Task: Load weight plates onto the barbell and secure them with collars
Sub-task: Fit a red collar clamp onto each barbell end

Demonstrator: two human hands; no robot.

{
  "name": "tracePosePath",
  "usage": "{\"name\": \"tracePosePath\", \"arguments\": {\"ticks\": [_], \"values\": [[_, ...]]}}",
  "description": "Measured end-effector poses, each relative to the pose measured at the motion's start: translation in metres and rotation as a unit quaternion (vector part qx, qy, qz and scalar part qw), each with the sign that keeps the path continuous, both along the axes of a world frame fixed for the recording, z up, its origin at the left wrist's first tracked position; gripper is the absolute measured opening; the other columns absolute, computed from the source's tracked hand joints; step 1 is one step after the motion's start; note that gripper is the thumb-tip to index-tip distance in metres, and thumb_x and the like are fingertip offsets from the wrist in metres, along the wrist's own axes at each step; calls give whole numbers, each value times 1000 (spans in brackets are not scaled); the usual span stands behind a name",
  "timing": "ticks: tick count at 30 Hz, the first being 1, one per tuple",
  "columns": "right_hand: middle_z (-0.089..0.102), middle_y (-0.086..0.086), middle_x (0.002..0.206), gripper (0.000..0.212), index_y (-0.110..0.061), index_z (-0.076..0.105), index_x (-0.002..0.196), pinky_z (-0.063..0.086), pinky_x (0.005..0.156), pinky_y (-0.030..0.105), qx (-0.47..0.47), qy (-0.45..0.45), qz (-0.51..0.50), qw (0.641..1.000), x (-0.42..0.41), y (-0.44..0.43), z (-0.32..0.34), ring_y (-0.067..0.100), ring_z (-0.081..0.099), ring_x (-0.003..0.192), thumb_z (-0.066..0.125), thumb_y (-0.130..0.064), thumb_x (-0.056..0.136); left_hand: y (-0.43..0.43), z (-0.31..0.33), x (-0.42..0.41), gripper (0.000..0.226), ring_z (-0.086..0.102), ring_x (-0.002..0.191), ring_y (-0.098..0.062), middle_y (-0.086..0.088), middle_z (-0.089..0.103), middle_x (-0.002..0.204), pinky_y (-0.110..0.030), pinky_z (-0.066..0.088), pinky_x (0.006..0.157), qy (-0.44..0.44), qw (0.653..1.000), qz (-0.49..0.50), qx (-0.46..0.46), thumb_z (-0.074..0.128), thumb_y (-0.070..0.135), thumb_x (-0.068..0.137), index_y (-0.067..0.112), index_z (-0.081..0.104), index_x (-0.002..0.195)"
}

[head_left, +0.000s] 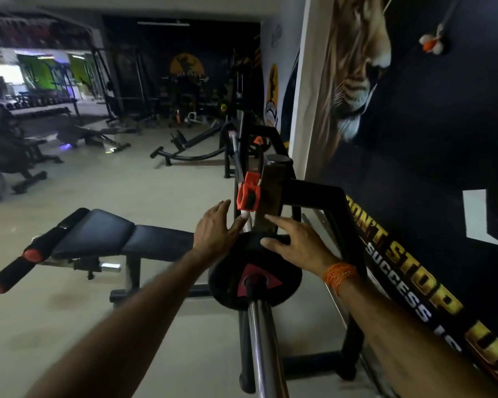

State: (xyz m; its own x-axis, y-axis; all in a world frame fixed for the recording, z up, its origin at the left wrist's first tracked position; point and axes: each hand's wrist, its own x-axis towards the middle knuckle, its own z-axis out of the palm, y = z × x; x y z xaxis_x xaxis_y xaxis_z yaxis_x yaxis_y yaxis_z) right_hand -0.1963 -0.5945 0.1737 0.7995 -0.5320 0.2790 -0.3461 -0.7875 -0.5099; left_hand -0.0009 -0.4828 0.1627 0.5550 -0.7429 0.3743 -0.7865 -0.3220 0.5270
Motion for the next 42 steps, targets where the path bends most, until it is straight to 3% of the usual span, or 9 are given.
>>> {"name": "tracePosePath", "arguments": {"ticks": [4,9,12,18,24,29,36,39,42], "values": [[58,-3,146,78,-38,52,144,47,109,36,80,60,68,993,15,-18,-1,15,54,133,74,-67,75,-43,7,32,98,46,137,-33,-17,36,157,-46,43,109,195,981,-12,11,54,72,85,9,26,155],[56,-6,146,76,-41,55,141,44,104,23,87,47,88,991,18,-27,-4,10,53,132,79,-63,73,-87,6,62,111,44,138,-34,-19,33,158,-47,45,107,333,942,-37,-7,69,69,76,6,23,155],[55,-6,145,77,-41,54,142,47,104,27,99,51,95,989,18,-30,-4,11,53,130,79,-62,72,-105,2,72,101,54,126,-28,-15,50,144,-38,50,95,407,910,-80,-25,74,60,78,4,31,150],[55,-9,142,75,-41,54,141,45,94,15,113,40,104,987,19,-34,-7,2,53,120,80,-60,74,-118,-10,84,84,70,107,-18,-3,75,112,-37,53,99,405,906,-116,-43,81,68,65,11,64,126],[56,-8,139,75,-40,54,141,43,88,10,108,49,96,988,19,-31,-6,2,53,116,79,-61,74,-111,1,81,68,71,102,-15,-6,73,113,-20,54,80,404,907,-101,-65,78,50,79,6,62,128],[57,-8,142,74,-40,55,141,48,100,22,130,47,85,987,18,-26,-4,6,55,124,81,-59,74,-92,23,87,61,67,102,-14,-4,71,109,-26,53,88,398,907,-92,-97,76,44,82,6,60,127],[56,-8,140,68,-37,53,143,43,94,14,131,67,56,988,16,-10,6,7,53,122,80,-49,81,-36,45,72,33,70,102,-11,0,75,106,-30,52,98,414,890,-144,-124,71,43,87,21,65,111],[59,-3,142,66,-34,53,144,45,104,24,84,70,28,994,14,4,9,15,56,129,78,-47,84,-1,57,51,22,72,101,-11,4,78,99,-28,52,95,444,870,-181,-114,65,39,92,23,65,107],[58,-10,135,63,-27,52,145,43,96,14,100,-26,-5,995,7,30,16,7,53,124,78,-34,87,48,66,24,31,73,101,-14,-1,78,103,-24,58,84,472,850,-210,-103,57,37,96,14,63,115]]}}
